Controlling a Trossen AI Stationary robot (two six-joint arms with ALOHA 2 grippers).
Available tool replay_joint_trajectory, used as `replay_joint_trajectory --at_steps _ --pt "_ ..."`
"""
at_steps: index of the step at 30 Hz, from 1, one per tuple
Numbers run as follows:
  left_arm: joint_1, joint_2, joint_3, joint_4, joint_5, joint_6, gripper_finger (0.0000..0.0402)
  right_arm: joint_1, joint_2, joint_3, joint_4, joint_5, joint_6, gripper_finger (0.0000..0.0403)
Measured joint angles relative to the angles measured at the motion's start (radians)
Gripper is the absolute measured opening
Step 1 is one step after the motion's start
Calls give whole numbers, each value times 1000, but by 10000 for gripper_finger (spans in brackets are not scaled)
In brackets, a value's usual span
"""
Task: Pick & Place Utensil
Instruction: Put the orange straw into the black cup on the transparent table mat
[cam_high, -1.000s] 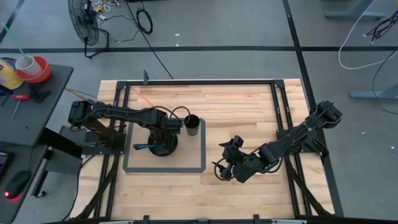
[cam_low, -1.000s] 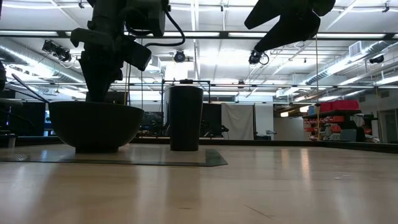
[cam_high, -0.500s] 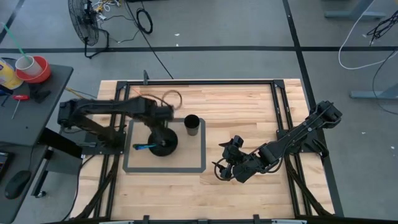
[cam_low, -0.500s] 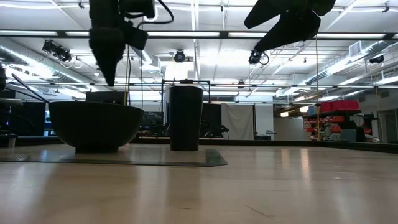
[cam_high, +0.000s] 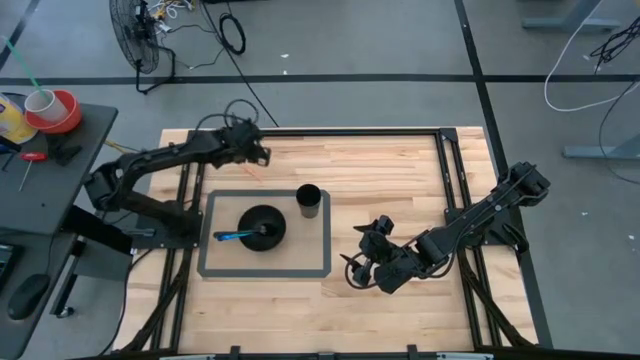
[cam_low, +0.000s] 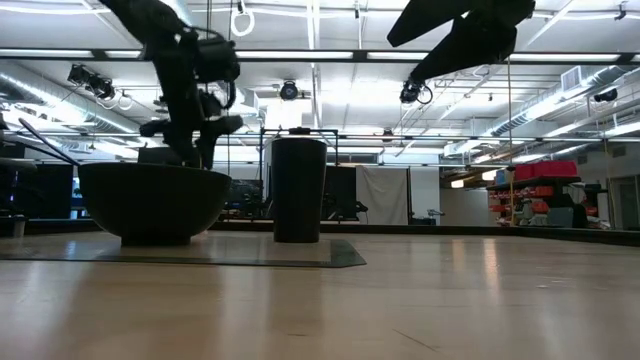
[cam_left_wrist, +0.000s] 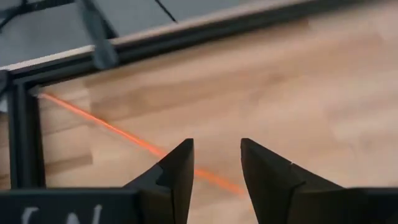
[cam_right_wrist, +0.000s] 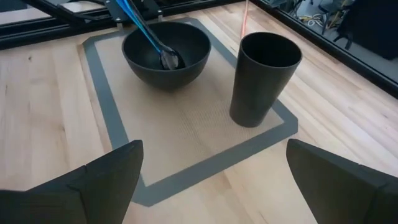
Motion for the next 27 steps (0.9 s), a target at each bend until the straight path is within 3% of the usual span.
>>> replay_joint_trajectory --at_steps 6,13,27 --pt "144 25 -70 117 -20 -27 161 0 0 0 -1 -9 2 400" --pt "170 164 -103 212 -9 -166 202 0 0 0 -2 -9 -2 400" --pt "195 332 -102 172 79 -375 172 0 0 0 -5 -28 -1 400"
